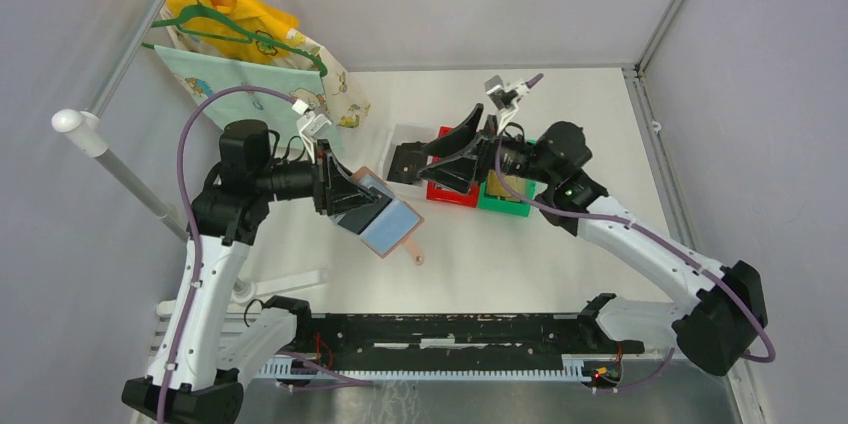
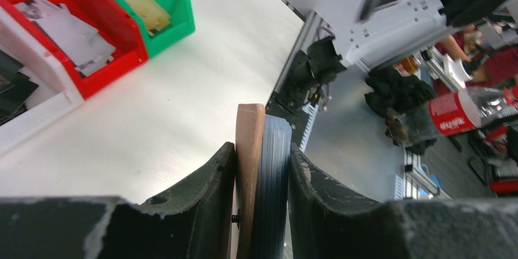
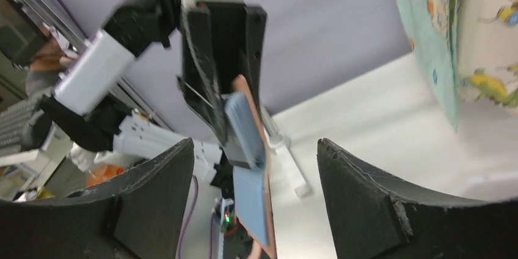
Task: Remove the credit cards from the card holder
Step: Remove the credit card from the card holder.
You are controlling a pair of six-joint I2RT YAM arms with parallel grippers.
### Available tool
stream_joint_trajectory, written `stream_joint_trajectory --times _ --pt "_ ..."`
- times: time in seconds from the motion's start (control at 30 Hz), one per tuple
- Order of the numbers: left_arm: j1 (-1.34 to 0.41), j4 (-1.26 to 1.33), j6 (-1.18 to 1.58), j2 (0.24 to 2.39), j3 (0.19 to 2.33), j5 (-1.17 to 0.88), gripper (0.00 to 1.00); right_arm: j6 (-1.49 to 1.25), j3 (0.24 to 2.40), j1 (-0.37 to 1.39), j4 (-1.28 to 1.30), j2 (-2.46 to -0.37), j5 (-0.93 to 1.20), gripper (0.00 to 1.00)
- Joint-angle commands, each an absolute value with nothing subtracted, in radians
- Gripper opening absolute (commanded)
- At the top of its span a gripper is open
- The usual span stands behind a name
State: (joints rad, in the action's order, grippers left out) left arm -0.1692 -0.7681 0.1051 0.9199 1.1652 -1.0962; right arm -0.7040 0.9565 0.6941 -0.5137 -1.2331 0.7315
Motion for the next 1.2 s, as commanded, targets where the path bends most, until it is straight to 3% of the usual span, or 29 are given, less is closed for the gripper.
stream_joint_trajectory --times 0.0,0.23,0.37,0.53,0.7,0.87,0.93,1.0,1.03,1.1,1.17 --pt "-0.164 -0.592 0.255 0.860 1.116 -0.988 0.02 -0.827 0.915 0.693 -0.645 -1.164 0.625 0.78" --pt "-0.165 -0.575 0.273 0.868 1.138 -0.786 0.02 -0.811 0.856 0.750 -0.601 -1.163 0.565 0.79" --pt "-0.164 -0.541 0.319 0.890 1.161 -0.890 0.02 -0.649 0.890 0.756 -0.414 -1.191 0.495 0.97" --pt "-0.164 -0.456 0.397 0.878 1.149 -1.016 0.02 -0.664 0.920 0.773 -0.507 -1.322 0.625 0.98" --pt "-0.164 -0.431 0.437 0.887 1.163 -1.090 0.02 -0.817 0.925 0.814 -0.770 -1.400 0.773 0.98" --pt "-0.165 -0.434 0.446 0.900 1.161 -1.122 0.02 -1.032 0.901 0.830 -1.063 -1.451 0.830 0.91" --pt "-0.164 -0.438 0.438 0.896 1.154 -1.123 0.02 -1.082 0.908 0.833 -1.129 -1.466 0.845 0.83" --pt "-0.164 -0.458 0.415 0.896 1.157 -1.121 0.02 -1.082 0.921 0.834 -1.104 -1.470 0.848 0.63" --pt "-0.165 -0.474 0.399 0.899 1.163 -1.119 0.04 -1.076 0.924 0.833 -1.089 -1.468 0.847 0.48" --pt "-0.164 -0.534 0.345 0.913 1.193 -1.105 0.19 -1.040 0.933 0.832 -1.025 -1.460 0.845 0.20" --pt "-0.165 -0.635 0.237 0.932 1.233 -1.089 0.42 -0.967 0.949 0.828 -0.877 -1.445 0.840 0.02"
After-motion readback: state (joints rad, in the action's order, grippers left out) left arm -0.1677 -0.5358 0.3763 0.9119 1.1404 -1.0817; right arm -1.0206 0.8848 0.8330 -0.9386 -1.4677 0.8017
